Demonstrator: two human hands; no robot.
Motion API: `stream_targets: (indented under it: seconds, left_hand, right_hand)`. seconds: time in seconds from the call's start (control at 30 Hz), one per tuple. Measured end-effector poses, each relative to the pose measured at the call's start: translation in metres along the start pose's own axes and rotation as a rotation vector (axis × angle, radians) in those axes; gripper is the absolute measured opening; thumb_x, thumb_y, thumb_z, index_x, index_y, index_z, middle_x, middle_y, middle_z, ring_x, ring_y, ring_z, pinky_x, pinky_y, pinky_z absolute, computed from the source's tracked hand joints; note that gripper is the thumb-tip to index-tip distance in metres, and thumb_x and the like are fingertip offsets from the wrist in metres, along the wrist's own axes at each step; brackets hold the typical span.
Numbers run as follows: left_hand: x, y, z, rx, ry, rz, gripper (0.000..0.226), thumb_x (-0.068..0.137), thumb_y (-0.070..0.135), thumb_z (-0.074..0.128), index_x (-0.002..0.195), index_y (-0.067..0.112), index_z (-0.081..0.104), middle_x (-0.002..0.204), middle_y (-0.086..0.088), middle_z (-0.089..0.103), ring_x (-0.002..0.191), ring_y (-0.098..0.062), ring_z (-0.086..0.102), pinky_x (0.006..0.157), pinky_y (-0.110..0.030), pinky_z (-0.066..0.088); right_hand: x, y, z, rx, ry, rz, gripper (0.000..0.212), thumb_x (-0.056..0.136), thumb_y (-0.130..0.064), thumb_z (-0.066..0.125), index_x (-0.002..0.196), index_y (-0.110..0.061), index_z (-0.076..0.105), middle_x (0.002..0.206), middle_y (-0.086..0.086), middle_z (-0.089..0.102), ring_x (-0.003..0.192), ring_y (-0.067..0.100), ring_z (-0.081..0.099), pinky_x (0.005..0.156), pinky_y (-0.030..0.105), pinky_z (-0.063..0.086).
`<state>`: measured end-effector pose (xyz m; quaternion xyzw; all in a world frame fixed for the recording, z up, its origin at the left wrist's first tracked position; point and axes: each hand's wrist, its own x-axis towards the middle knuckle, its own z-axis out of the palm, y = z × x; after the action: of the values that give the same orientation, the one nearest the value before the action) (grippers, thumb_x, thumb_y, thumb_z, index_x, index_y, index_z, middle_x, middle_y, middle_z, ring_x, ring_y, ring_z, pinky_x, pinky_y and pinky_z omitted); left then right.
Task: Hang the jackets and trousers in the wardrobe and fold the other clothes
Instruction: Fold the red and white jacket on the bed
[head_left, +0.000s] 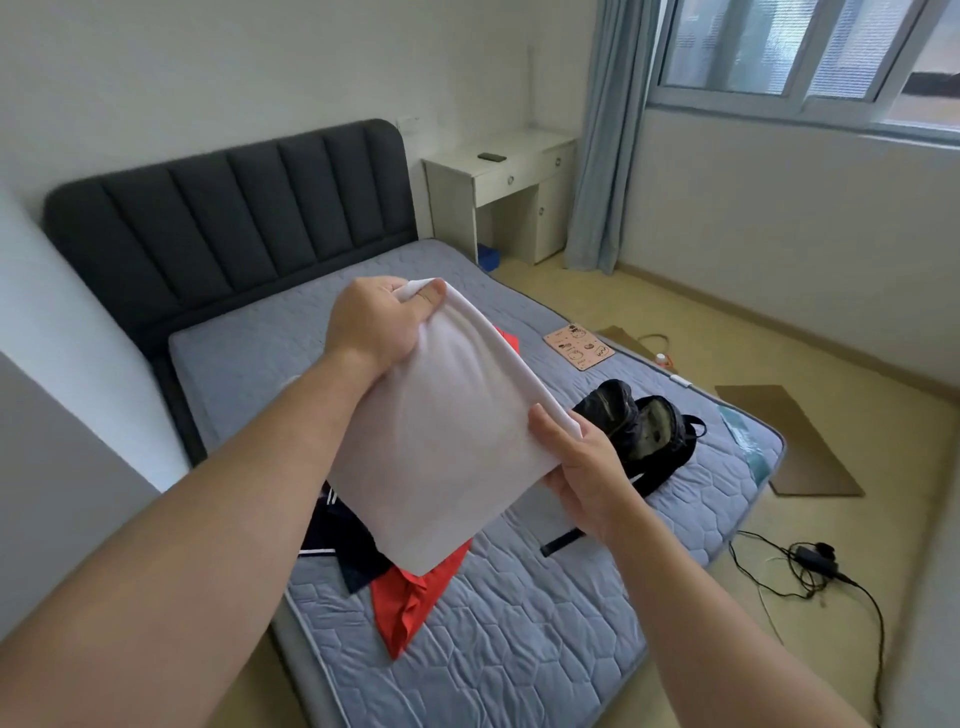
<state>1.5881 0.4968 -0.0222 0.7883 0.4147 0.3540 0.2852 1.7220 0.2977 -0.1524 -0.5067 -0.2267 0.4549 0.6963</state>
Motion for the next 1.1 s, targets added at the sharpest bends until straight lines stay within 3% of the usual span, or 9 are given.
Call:
stream_targets:
  seconds: [0.1, 0.27, 0.37, 0.5, 0.7, 0.8, 0.93, 1.0, 1.1]
  left_hand:
    - [0.002, 0.001, 0.0, -0.115, 0.046, -0.065, 0.063, 0.084, 0.052, 0.073, 0.049, 0.019, 0.031, 0.044, 0.013, 0.028, 0.041, -0.008, 0.029, 0.039, -0.018, 0.025]
    - [0.0, -0.003, 0.001, -0.22, 0.098, -0.206, 0.052, 0.079, 0.05, 0.077, 0.056, 0.017, 0.044, 0.055, 0.002, 0.038, 0.046, -0.014, 0.034, 0.042, -0.022, 0.028]
    - [-0.004, -0.005, 0.004, -0.245, 0.104, -0.221, 0.047, 0.077, 0.053, 0.077, 0.06, 0.016, 0.053, 0.058, 0.001, 0.041, 0.051, -0.015, 0.038, 0.049, -0.025, 0.034]
    - [-0.015, -0.009, -0.002, -0.276, 0.115, -0.225, 0.061, 0.075, 0.052, 0.078, 0.045, 0.021, 0.034, 0.05, 0.006, 0.031, 0.046, -0.014, 0.031, 0.044, -0.022, 0.029]
    - [-0.043, -0.014, -0.021, -0.376, 0.159, -0.339, 0.042, 0.077, 0.054, 0.077, 0.073, 0.013, 0.068, 0.065, -0.002, 0.057, 0.06, -0.016, 0.054, 0.058, -0.031, 0.048]
    - [-0.064, -0.012, -0.032, -0.352, 0.209, -0.328, 0.046, 0.074, 0.059, 0.072, 0.051, 0.021, 0.058, 0.052, 0.006, 0.05, 0.05, -0.011, 0.048, 0.051, -0.032, 0.043]
    - [-0.103, -0.02, -0.044, -0.248, 0.252, -0.318, 0.055, 0.079, 0.06, 0.066, 0.043, 0.024, 0.045, 0.039, 0.011, 0.033, 0.041, -0.009, 0.031, 0.049, -0.031, 0.035]
    - [-0.118, -0.034, -0.055, -0.196, 0.266, -0.331, 0.057, 0.081, 0.06, 0.066, 0.047, 0.019, 0.046, 0.039, 0.011, 0.036, 0.042, -0.01, 0.034, 0.05, -0.03, 0.035]
    - [-0.137, -0.056, -0.081, -0.107, 0.24, -0.339, 0.06, 0.08, 0.066, 0.064, 0.058, 0.012, 0.055, 0.04, 0.014, 0.045, 0.044, -0.008, 0.042, 0.049, -0.026, 0.036]
  right_hand:
    - [-0.002, -0.005, -0.006, -0.032, -0.017, -0.002, 0.078, 0.06, -0.058, 0.092, 0.113, -0.007, 0.067, 0.107, 0.014, 0.075, 0.096, 0.028, 0.074, 0.079, 0.038, 0.059]
    - [0.001, -0.024, -0.012, -0.086, -0.001, 0.008, 0.08, 0.054, -0.058, 0.095, 0.108, -0.003, 0.073, 0.107, 0.018, 0.075, 0.098, 0.037, 0.073, 0.087, 0.046, 0.058]
    - [-0.001, -0.032, -0.014, -0.103, -0.027, 0.005, 0.077, 0.053, -0.055, 0.096, 0.105, -0.004, 0.075, 0.107, 0.019, 0.075, 0.095, 0.035, 0.074, 0.082, 0.042, 0.059]
    - [-0.011, -0.04, -0.018, -0.13, -0.135, 0.012, 0.058, 0.059, -0.048, 0.095, 0.098, -0.007, 0.079, 0.106, 0.022, 0.074, 0.09, 0.033, 0.073, 0.078, 0.037, 0.059]
    - [-0.02, -0.029, 0.004, 0.054, 0.011, -0.004, 0.054, 0.066, -0.04, 0.094, 0.102, -0.007, 0.07, 0.105, 0.016, 0.07, 0.088, 0.028, 0.071, 0.074, 0.038, 0.059]
    - [-0.034, 0.015, 0.031, 0.397, 0.026, 0.143, 0.063, 0.084, -0.052, 0.076, 0.128, -0.008, 0.064, 0.125, 0.011, 0.064, 0.11, 0.028, 0.063, 0.102, 0.046, 0.051]
    - [-0.063, 0.065, 0.077, 0.531, -0.116, 0.46, 0.099, 0.075, -0.083, 0.056, 0.142, -0.01, 0.055, 0.14, 0.016, 0.056, 0.135, 0.037, 0.047, 0.12, 0.054, 0.024]
    - [-0.069, 0.077, 0.102, 0.398, -0.071, 0.517, 0.097, 0.076, -0.09, 0.044, 0.141, -0.019, 0.058, 0.137, 0.008, 0.064, 0.127, 0.035, 0.059, 0.114, 0.058, 0.036]
    - [-0.074, 0.092, 0.131, 0.201, 0.185, 0.573, 0.086, 0.073, -0.09, 0.049, 0.121, -0.021, 0.066, 0.108, 0.003, 0.077, 0.098, 0.028, 0.074, 0.093, 0.055, 0.056]
